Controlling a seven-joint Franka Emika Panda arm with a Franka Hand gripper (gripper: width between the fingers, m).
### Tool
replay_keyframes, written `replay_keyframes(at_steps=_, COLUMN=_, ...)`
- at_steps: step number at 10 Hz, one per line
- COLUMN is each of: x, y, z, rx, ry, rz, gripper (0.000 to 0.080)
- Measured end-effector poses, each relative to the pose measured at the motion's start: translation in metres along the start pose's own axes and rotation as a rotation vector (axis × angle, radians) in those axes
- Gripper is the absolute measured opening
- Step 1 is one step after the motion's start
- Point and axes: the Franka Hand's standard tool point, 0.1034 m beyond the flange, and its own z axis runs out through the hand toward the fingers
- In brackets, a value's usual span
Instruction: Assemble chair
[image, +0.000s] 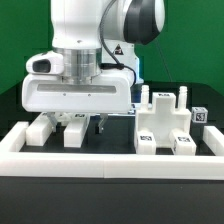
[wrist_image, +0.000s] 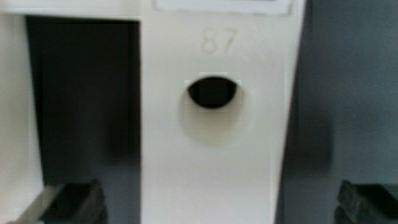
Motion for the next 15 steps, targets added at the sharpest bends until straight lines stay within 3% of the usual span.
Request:
replay_keyframes(at_steps=1, x=0.000, y=-0.001, z=0.000, rx=0.000, ry=0.000, rz=-0.001, gripper=0.0513)
replay_keyframes(at_steps=2, x=0.000, y=-0.001, z=0.000, rx=0.000, ry=0.000, rz=-0.002, gripper=0.0513)
replay_keyframes(at_steps=3, x=0.000, y=-0.001, z=0.000, rx=0.000, ry=0.000, rz=-0.001, gripper=0.0373)
replay_keyframes(at_steps=4, x=0.000, y=-0.001, z=0.000, rx=0.000, ry=0.000, rz=-0.001, gripper=0.0288)
replay_keyframes(at_steps=11, x=0.000, y=-0.001, z=-0.001, rx=0.001, ry=0.000, rz=-0.001, gripper=0.0289)
replay_keyframes(at_steps=12, x=0.003, y=-0.004, z=-0.008, rx=0.006, ry=0.003, rz=0.006, gripper=0.0289)
replay_keyframes(at_steps=15, x=0.016, y=-0.032, z=-0.048, rx=0.035, ry=0.023, rz=0.037, gripper=0.0290)
